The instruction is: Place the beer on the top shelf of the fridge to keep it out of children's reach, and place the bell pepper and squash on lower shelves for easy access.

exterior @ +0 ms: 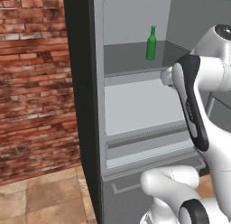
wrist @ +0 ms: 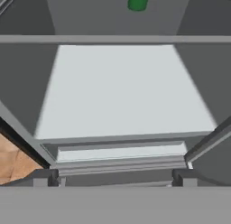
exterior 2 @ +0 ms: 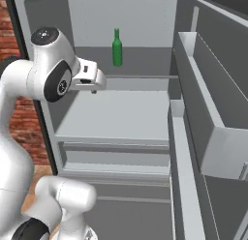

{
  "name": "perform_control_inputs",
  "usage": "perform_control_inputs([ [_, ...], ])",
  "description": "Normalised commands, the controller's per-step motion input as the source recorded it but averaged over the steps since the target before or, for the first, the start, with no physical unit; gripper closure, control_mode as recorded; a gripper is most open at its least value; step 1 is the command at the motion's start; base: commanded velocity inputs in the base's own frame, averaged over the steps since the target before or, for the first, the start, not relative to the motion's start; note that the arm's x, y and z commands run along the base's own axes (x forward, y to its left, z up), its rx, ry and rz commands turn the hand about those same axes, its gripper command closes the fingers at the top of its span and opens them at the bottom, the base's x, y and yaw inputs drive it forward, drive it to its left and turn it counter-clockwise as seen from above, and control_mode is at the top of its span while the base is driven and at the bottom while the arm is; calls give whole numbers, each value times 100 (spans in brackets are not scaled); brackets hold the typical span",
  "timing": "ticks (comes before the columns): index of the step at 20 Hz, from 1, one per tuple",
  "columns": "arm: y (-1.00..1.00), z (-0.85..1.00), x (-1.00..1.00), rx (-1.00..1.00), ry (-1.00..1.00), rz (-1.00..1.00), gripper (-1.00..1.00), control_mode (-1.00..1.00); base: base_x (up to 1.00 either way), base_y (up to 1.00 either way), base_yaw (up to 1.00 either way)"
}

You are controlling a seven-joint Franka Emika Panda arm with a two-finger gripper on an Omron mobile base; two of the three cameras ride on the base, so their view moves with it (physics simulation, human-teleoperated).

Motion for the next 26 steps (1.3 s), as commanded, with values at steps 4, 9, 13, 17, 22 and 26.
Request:
perform_control_inputs([
  [4,21,-32,-58,0,6,-5,-100,-100,0,0,0],
  [9,17,-36,-57,0,0,-1,-100,-100,0,0,0],
  [13,14,-29,-50,0,0,0,-100,-100,0,0,0],
  [17,14,-20,-42,0,0,0,-100,100,-20,4,0],
  [22,0,0,0,0,0,0,-100,100,-99,16,0],
  [26,0,0,0,0,0,0,-100,100,-100,0,-19],
])
